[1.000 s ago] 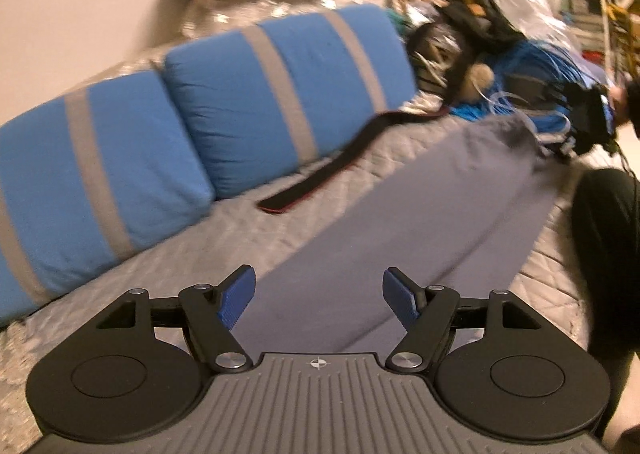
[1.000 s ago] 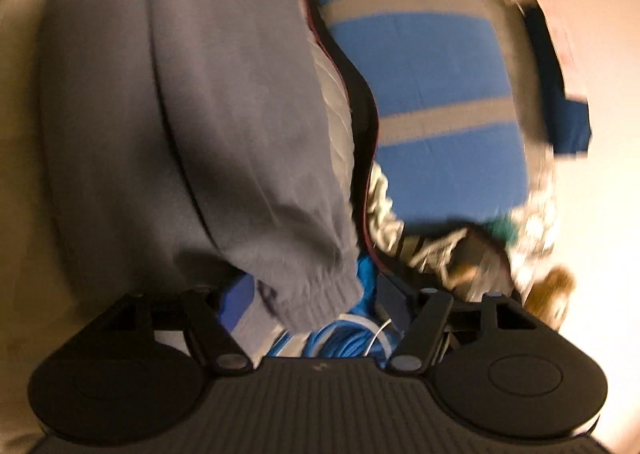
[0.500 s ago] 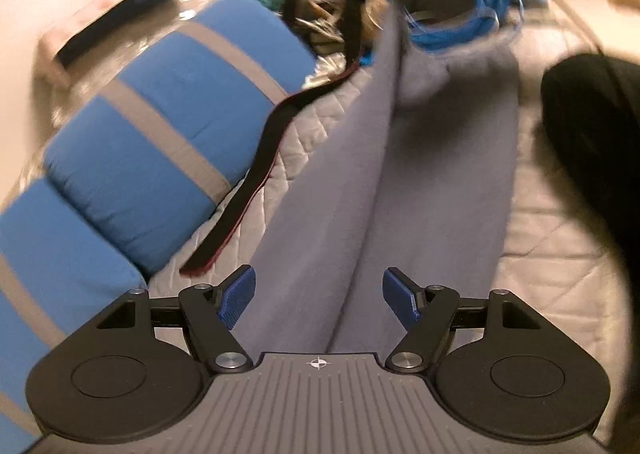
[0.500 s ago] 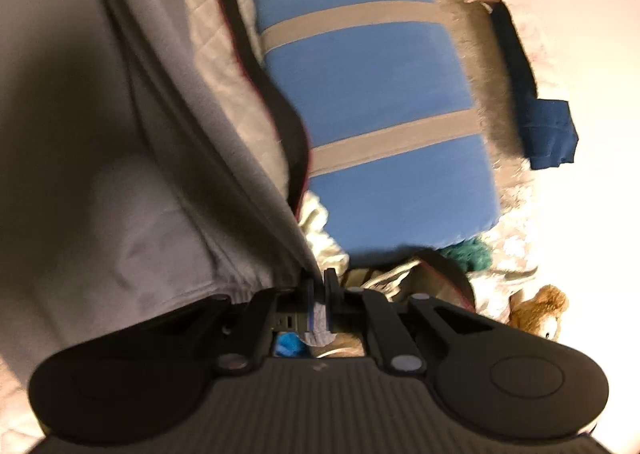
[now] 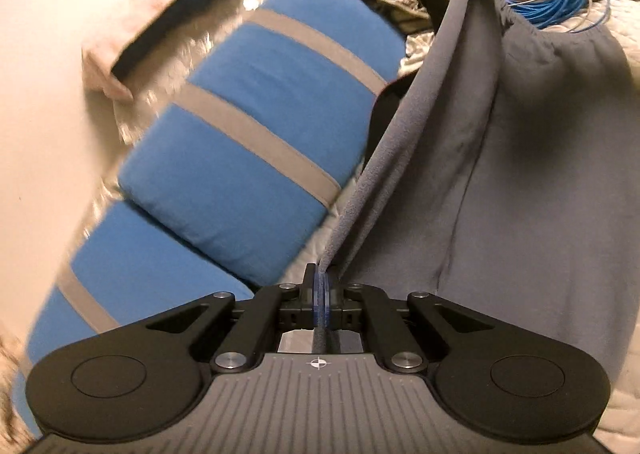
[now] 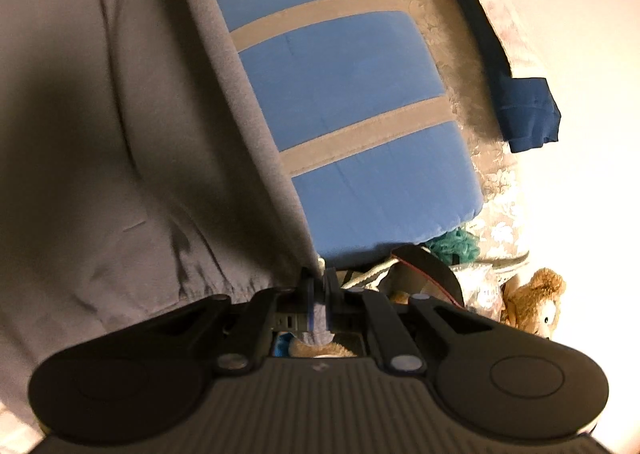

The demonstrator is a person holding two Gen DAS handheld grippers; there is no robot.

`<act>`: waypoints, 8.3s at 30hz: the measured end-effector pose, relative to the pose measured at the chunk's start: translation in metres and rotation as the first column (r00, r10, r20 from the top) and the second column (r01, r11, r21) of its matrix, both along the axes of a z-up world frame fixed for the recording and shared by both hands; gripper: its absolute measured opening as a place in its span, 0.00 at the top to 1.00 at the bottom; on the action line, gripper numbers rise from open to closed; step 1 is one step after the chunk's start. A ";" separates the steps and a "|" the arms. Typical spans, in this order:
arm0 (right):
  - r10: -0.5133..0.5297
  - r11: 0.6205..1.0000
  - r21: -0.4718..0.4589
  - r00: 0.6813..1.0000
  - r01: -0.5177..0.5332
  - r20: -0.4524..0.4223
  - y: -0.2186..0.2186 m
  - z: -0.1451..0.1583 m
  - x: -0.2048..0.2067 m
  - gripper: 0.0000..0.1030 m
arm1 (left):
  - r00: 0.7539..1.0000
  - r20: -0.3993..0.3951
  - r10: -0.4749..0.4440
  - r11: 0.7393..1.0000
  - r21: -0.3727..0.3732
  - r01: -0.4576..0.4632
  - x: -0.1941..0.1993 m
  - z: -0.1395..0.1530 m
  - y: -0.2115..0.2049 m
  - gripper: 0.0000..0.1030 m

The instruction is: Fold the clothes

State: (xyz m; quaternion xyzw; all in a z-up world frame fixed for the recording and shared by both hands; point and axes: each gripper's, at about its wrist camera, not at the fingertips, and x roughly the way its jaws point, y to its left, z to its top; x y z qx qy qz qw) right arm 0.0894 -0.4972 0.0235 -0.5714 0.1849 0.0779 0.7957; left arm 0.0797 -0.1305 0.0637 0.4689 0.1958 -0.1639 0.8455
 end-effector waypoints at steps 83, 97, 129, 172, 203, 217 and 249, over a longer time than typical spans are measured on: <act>-0.004 0.977 -0.206 0.965 -0.052 -0.262 -0.008 -0.119 -0.135 0.91 | 0.994 -0.101 -0.052 0.883 0.460 0.093 -0.123 -0.119 0.014 0.96; -0.079 0.997 0.009 0.983 0.082 -0.166 0.001 -0.070 -0.141 0.23 | 0.998 -0.054 0.019 0.930 0.367 0.002 -0.146 -0.102 0.043 0.65; 0.382 0.858 0.392 0.922 -0.332 -0.056 0.322 -0.068 -0.183 0.00 | 0.978 -0.055 0.203 0.913 0.372 -0.169 -0.123 -0.112 0.148 0.76; 0.432 0.813 0.481 0.893 -0.327 -0.124 0.412 -0.088 -0.163 0.00 | 0.938 -0.046 0.344 0.889 0.336 -0.310 -0.145 -0.095 0.273 0.69; 0.434 0.813 0.492 0.888 -0.312 -0.153 0.419 -0.094 -0.165 0.00 | 0.941 -0.075 0.331 0.852 0.453 -0.264 -0.156 -0.114 0.316 0.97; 0.423 0.811 0.506 0.891 -0.294 -0.161 0.419 -0.100 -0.165 0.00 | 0.799 -0.396 0.453 0.724 -0.359 -0.589 -0.112 -0.016 0.396 0.57; 0.402 0.790 0.561 0.899 -0.247 -0.170 0.406 -0.102 -0.162 0.00 | 0.486 -0.696 0.528 0.144 -0.491 -0.859 -0.100 -0.029 0.463 0.52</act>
